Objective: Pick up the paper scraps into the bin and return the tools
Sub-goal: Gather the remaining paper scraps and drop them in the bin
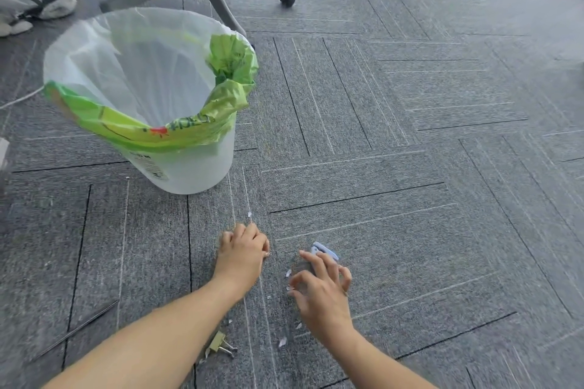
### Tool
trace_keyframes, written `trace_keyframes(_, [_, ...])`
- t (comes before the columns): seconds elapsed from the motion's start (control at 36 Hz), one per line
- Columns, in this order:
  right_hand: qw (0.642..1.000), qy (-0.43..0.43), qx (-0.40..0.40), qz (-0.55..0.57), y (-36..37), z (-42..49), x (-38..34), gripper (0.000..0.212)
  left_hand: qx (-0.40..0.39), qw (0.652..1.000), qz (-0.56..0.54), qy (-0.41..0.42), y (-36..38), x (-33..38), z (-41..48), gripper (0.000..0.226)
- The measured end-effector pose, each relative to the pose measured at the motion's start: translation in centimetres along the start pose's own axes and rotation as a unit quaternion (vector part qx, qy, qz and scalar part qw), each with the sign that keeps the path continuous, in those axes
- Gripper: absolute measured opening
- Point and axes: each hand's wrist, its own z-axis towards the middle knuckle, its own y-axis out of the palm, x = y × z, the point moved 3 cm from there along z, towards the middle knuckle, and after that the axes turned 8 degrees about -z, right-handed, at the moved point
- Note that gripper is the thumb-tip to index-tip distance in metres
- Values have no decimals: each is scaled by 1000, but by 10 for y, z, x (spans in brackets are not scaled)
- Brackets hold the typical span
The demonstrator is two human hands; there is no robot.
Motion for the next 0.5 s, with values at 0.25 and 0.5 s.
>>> trace_keyframes(0.25, [1000,-3,-13,-24,-3,10,-8,2,-5,999,-34,-14,2,-8,-5,8])
trace_keyframes(0.5, [1000,5,-26,10,-22,21,-19,13,46,994,-55,-80,-11,-32,13,9])
